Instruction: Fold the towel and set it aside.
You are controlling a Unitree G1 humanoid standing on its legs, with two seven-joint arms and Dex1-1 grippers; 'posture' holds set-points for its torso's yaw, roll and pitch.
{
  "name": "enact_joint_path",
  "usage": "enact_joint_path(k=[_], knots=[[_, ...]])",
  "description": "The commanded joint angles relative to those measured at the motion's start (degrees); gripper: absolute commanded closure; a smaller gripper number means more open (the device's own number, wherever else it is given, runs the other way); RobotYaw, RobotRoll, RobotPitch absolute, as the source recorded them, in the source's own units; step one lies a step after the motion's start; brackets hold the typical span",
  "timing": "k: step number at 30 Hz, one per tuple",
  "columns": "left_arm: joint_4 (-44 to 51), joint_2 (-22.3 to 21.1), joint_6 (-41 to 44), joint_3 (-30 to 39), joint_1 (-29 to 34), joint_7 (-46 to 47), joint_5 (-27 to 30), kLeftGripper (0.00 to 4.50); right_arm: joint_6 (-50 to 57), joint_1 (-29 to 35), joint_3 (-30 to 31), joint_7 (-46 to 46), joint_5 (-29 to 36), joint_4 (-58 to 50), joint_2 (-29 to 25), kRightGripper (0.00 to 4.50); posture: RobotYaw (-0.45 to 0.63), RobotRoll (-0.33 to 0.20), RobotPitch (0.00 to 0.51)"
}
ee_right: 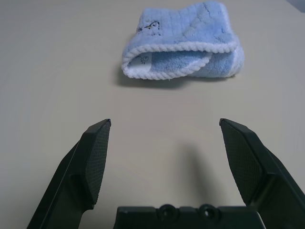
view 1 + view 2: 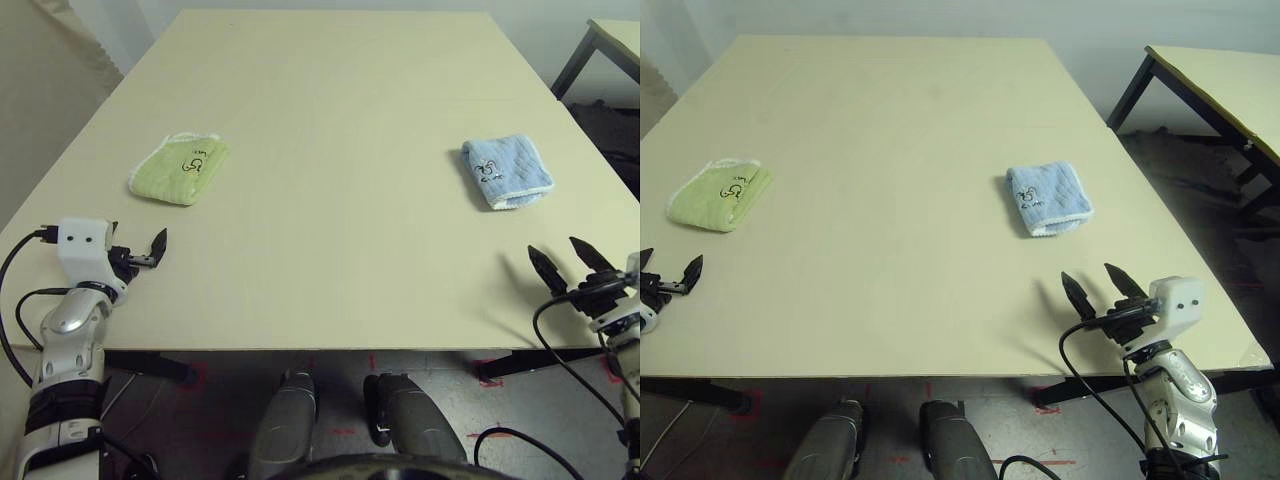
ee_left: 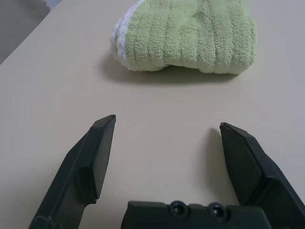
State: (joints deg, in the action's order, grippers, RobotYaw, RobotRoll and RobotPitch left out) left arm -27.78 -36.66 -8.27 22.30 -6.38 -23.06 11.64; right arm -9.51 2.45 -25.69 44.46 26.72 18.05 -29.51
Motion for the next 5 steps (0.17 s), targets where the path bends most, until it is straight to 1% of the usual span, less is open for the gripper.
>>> enact_joint_path(k=[1, 5], knots=[[-1.03, 0.23, -0.13, -0.34, 0.73, -0.51, -0.41, 0.02, -0.31, 0.85, -0.85, -0.03, 0.51, 0.4, 0.23, 0.0, 0.02, 0.0, 0.132], [-0.94, 0.1, -0.02, -0.17, 0.87, -0.43, -0.39, 0.02, -0.27, 0.99, -0.81, -0.05, 0.6, 0.42, 0.28, 0.0, 0.02, 0.0, 0.132]])
